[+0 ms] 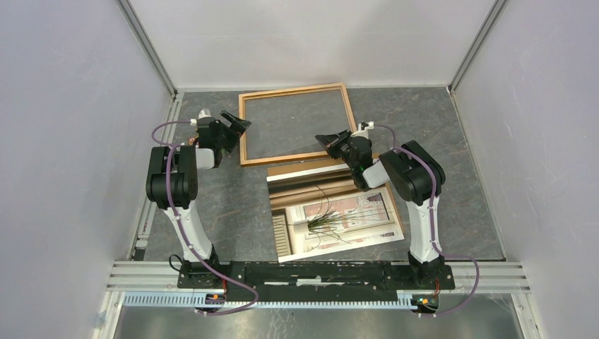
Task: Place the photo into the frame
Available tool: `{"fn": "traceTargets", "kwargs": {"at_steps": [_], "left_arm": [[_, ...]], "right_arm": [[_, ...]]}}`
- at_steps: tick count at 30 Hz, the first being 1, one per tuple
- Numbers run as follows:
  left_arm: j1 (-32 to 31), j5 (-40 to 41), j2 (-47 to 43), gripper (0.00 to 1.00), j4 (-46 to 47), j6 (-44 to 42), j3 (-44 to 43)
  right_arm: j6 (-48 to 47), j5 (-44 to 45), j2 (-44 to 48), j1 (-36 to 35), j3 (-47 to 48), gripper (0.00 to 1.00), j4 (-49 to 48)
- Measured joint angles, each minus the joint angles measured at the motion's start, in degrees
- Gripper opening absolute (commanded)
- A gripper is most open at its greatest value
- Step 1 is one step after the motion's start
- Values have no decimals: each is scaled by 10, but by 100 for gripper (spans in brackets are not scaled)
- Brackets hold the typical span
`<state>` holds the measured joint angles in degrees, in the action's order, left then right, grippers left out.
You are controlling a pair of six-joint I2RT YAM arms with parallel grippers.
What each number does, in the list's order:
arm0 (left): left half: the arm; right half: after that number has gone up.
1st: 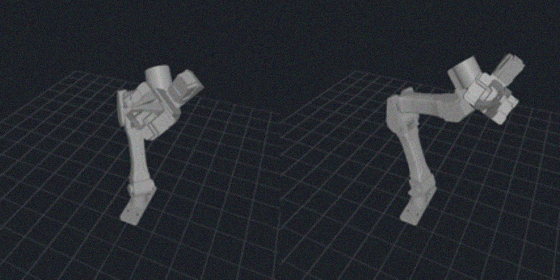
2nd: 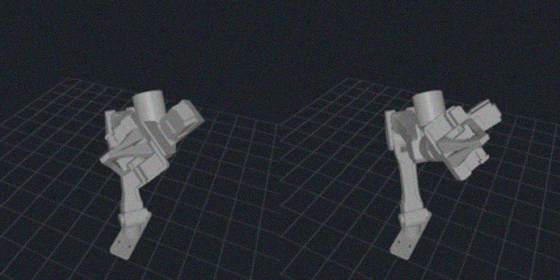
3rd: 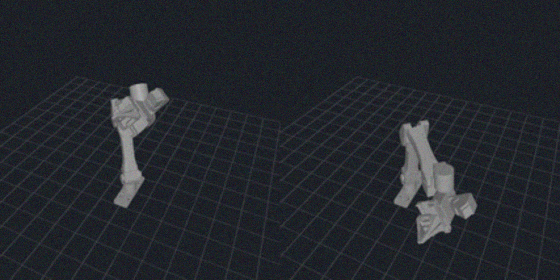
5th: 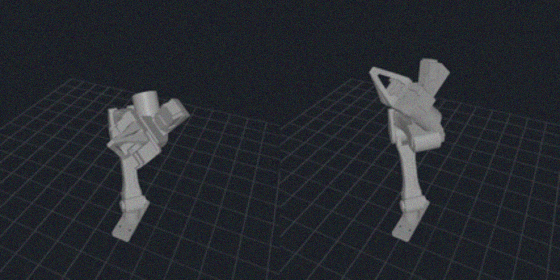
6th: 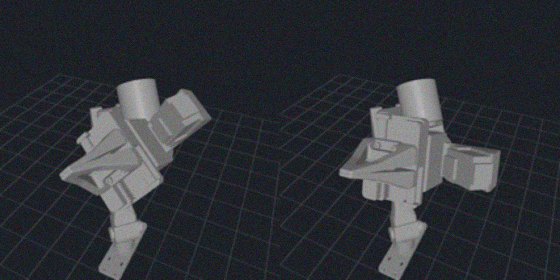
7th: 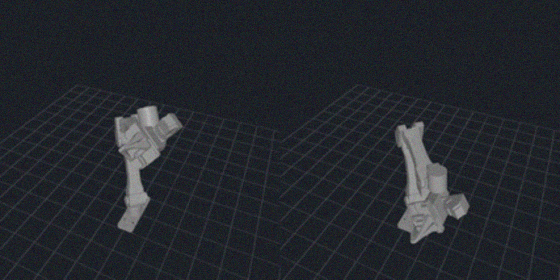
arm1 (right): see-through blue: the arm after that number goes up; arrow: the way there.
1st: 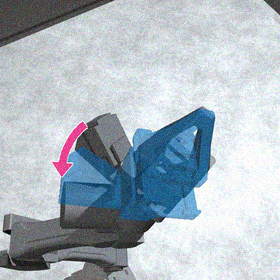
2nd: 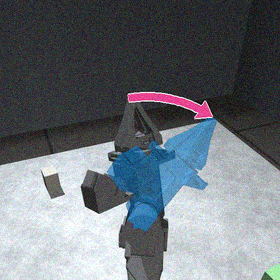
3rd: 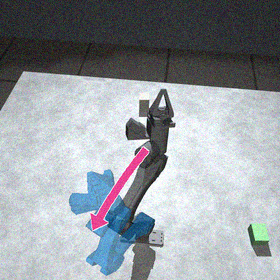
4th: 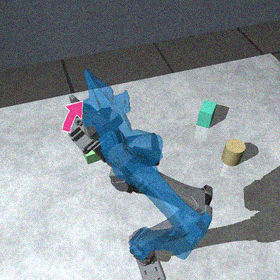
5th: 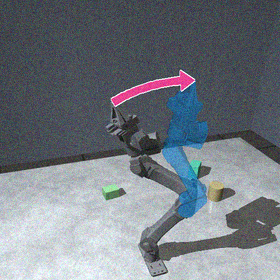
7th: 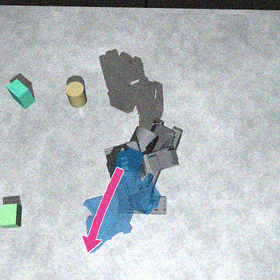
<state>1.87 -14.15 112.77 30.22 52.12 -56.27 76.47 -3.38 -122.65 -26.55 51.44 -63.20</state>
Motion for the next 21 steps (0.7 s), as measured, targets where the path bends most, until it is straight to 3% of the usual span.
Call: {"fn": "traceTargets", "kwargs": {"at_steps": [21], "left_arm": [[0, -1, 0, 100, 0, 0, 0]], "right_arm": [[58, -68, -7, 17, 4, 0, -79]]}}
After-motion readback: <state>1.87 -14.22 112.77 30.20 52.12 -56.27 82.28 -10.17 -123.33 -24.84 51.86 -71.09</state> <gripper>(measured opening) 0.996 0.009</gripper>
